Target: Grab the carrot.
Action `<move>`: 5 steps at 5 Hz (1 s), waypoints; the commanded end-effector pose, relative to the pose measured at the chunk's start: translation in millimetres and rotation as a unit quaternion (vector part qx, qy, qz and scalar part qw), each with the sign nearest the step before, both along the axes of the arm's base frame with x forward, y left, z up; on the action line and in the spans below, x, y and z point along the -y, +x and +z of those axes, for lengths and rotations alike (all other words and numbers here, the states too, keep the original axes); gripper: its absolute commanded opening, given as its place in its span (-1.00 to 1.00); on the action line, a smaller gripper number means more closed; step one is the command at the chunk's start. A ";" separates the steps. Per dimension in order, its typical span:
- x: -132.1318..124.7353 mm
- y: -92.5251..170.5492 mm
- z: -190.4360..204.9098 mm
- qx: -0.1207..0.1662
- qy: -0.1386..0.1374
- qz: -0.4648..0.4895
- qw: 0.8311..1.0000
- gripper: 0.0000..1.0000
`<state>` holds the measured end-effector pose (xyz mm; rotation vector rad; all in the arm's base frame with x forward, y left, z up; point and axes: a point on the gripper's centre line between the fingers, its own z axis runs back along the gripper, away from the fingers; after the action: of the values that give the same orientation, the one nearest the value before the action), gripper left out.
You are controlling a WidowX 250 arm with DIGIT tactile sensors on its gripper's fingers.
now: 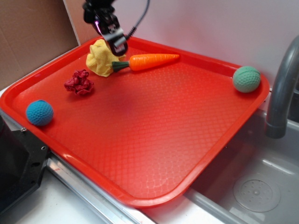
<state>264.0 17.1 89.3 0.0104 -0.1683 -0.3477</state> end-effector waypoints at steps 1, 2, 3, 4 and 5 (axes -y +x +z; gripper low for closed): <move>-11.2 44.0 -24.5 0.011 0.030 -0.008 0.999 1.00; -10.0 55.2 -38.1 0.002 0.039 -0.024 0.999 1.00; -9.6 62.3 -53.0 -0.011 0.029 -0.051 0.998 1.00; -5.8 61.2 -56.5 -0.020 0.029 -0.064 0.997 -1.00; -2.5 58.5 -55.7 -0.023 0.044 -0.059 0.997 -1.00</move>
<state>314.6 25.2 20.4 0.0700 -0.0611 -0.4681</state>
